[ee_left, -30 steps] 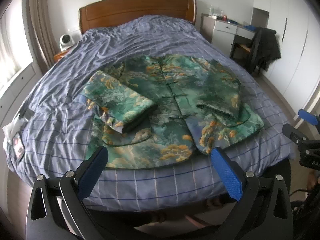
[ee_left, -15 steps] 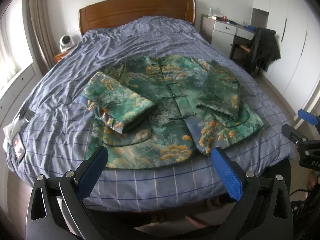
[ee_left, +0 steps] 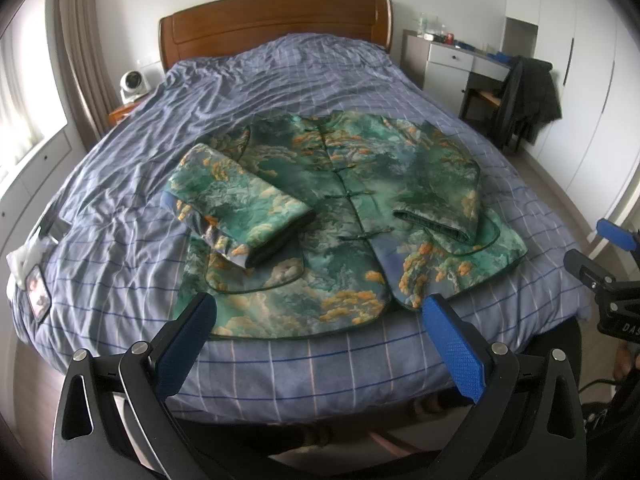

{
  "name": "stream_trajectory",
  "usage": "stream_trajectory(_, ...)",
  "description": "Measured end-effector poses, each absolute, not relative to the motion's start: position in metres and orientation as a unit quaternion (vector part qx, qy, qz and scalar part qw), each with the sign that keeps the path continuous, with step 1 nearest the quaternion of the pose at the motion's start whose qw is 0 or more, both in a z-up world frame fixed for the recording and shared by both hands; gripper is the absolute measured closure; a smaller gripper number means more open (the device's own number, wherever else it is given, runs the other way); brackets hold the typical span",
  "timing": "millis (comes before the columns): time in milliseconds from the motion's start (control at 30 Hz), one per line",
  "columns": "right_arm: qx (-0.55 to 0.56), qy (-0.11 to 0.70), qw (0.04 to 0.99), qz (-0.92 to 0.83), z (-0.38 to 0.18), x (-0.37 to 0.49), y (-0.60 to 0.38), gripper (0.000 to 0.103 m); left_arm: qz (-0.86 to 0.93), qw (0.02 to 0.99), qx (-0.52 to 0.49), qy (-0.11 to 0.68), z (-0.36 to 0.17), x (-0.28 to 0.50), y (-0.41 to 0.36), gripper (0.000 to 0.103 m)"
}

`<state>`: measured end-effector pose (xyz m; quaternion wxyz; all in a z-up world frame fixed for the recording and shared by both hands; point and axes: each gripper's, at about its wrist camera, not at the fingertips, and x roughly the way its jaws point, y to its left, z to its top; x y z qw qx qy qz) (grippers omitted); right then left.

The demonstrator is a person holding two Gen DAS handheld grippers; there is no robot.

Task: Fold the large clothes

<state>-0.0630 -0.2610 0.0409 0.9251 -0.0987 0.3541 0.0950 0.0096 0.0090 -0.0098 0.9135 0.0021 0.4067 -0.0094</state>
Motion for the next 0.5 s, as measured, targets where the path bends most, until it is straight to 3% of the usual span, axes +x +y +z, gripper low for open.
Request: stream_trajectory(500, -0.098, 0.354, 0.925, 0.095, 0.0407, -0.0633, -0.2604, 0.000, -0.010, 0.914, 0.002, 0.406, -0.0099, 0.0086, 0.0098, 0.001)
